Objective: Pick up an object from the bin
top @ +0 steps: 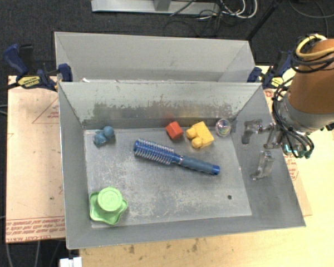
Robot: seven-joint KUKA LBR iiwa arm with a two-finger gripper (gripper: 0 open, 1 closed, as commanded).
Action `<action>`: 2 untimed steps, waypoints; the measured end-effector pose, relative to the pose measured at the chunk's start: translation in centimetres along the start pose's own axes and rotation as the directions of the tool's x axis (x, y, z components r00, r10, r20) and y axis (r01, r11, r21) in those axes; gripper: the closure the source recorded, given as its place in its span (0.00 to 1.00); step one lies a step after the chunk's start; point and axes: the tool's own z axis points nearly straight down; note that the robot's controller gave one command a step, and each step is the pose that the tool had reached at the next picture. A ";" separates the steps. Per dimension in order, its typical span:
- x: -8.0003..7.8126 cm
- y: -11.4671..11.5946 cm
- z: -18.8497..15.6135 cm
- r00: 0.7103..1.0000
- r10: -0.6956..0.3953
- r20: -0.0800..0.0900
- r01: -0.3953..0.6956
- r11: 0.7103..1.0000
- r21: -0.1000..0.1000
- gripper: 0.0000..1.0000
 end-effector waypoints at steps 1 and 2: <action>-3.3 6.4 8.4 0.986 0.166 0.002 -0.166 0.986 -0.003 0.00; -0.9 9.4 16.1 0.998 0.069 0.000 -0.069 0.998 -0.001 0.00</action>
Offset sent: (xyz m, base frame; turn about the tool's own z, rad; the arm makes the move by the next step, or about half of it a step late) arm 0.0329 0.0601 -0.0798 0.1722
